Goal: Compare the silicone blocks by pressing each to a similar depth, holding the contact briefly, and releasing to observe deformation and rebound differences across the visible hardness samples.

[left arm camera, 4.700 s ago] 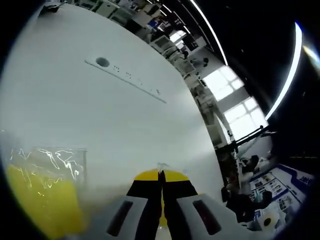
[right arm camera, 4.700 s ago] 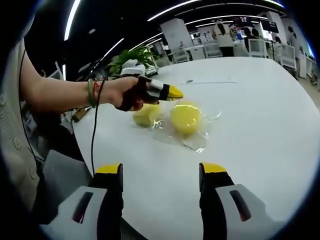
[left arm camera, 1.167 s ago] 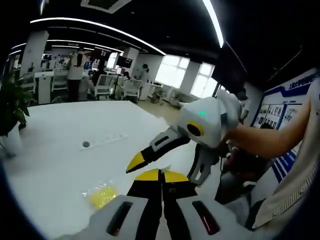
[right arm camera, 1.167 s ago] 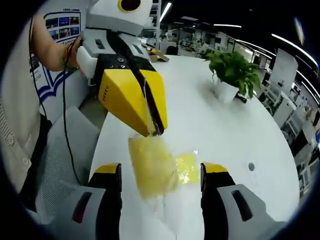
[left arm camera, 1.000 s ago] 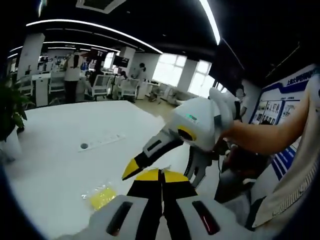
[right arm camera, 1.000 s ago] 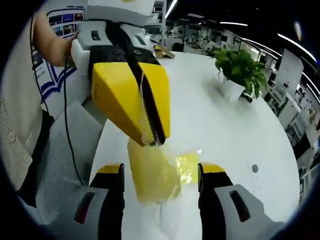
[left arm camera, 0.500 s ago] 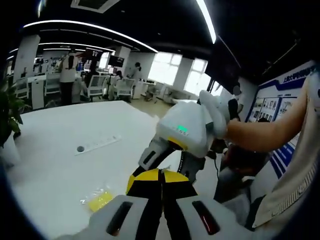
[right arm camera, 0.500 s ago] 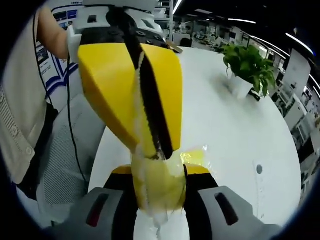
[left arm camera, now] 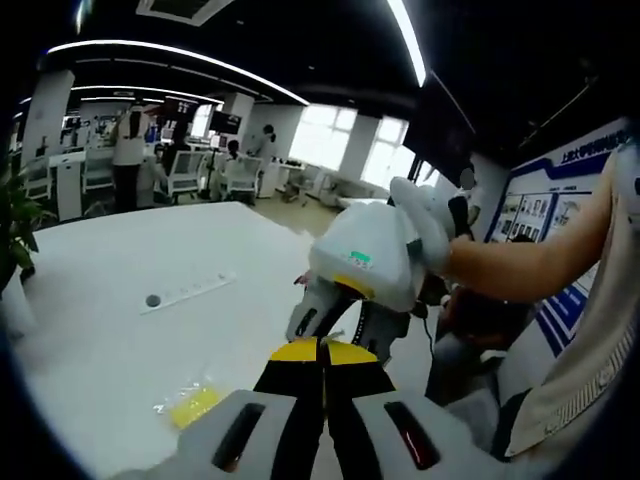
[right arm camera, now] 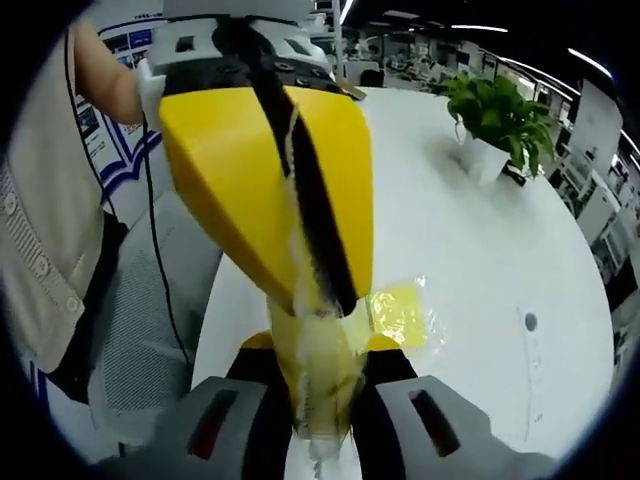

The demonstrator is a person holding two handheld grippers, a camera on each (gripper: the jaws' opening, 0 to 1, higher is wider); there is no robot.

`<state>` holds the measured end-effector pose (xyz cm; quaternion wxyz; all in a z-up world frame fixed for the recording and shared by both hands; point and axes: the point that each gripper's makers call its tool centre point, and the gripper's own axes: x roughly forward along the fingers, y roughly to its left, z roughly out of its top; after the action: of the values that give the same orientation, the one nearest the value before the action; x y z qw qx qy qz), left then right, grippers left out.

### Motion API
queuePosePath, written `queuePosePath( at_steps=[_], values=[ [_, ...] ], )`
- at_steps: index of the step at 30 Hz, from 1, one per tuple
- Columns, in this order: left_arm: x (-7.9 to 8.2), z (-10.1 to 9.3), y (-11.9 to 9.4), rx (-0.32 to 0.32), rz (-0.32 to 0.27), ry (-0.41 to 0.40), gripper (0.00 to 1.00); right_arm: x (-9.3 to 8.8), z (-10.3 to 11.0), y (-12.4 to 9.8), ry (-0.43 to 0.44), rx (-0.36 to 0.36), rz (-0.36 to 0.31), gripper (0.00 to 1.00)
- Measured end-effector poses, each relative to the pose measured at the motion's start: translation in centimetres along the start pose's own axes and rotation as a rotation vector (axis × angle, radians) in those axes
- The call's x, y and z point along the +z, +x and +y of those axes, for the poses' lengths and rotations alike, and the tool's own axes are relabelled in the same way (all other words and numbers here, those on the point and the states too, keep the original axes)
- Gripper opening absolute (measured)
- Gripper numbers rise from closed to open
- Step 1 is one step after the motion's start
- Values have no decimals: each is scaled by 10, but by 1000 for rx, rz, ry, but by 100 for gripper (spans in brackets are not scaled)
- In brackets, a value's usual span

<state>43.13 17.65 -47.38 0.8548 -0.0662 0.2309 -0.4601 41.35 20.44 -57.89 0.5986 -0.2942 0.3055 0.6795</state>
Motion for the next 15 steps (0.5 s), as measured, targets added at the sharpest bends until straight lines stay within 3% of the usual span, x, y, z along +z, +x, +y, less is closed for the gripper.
queuePosePath(
  at_steps=[15],
  values=[
    [-7, -1, 5, 3, 21, -1, 0, -8, 0, 2, -15, 4, 13, 13]
  ],
)
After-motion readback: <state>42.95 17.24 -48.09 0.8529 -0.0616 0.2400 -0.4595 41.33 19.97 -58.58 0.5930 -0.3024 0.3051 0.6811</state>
